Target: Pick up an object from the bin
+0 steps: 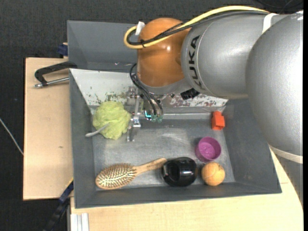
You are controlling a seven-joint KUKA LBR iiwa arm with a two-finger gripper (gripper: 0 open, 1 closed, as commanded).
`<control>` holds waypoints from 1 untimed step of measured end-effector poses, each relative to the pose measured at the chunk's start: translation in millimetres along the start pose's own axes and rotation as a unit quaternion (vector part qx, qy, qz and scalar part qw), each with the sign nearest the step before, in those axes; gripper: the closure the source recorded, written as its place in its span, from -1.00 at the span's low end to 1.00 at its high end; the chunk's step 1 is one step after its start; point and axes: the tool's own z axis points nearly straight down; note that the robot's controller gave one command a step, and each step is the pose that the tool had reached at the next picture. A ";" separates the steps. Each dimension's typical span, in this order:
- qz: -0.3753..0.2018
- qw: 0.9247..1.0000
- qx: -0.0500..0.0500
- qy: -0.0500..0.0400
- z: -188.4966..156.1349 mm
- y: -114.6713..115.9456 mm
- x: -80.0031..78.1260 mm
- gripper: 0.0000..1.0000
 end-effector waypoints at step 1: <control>0.001 1.000 -0.001 -0.004 -5.0 -1.0 -2.2 1.00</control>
Offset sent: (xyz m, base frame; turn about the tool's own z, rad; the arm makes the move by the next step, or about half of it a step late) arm 0.0000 0.0000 0.0000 0.0000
